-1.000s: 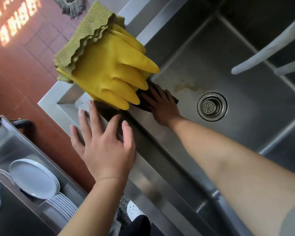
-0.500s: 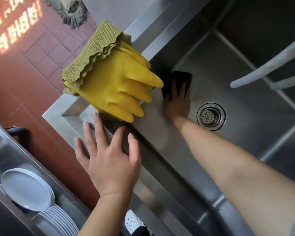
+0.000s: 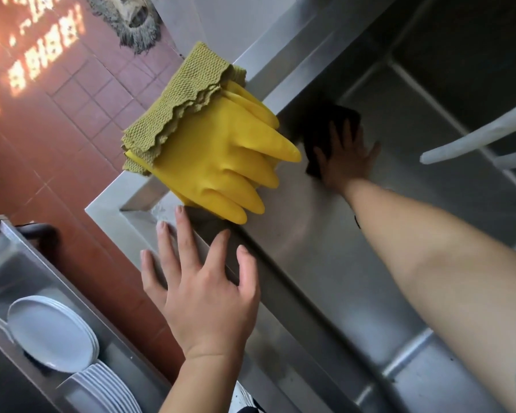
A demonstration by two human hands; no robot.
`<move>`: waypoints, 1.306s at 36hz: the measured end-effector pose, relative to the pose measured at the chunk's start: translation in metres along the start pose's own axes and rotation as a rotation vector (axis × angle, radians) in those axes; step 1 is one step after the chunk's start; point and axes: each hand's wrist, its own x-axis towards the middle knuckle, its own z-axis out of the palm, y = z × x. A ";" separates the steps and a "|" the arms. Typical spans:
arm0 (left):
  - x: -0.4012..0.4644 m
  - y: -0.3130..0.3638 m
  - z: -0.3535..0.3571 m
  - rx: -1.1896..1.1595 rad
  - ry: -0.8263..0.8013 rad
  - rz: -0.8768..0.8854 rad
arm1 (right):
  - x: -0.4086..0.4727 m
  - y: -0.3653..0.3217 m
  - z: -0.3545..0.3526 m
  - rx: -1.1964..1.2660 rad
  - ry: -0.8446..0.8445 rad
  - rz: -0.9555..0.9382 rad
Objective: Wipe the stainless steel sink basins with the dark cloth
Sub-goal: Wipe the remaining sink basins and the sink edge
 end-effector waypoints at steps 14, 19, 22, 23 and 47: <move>0.000 0.000 -0.003 -0.046 -0.058 -0.030 | -0.046 0.056 0.013 0.157 -0.064 0.261; 0.000 0.000 -0.004 -0.045 -0.092 -0.040 | -0.068 0.061 0.028 0.203 -0.036 0.426; 0.001 0.001 -0.005 -0.036 -0.109 -0.045 | -0.061 0.051 0.026 0.215 -0.025 0.390; 0.001 0.001 -0.005 -0.031 -0.121 -0.049 | -0.060 0.046 0.027 0.206 -0.027 0.345; -0.015 0.038 -0.038 -0.661 -0.510 0.504 | -0.222 0.126 0.041 0.545 -0.268 0.417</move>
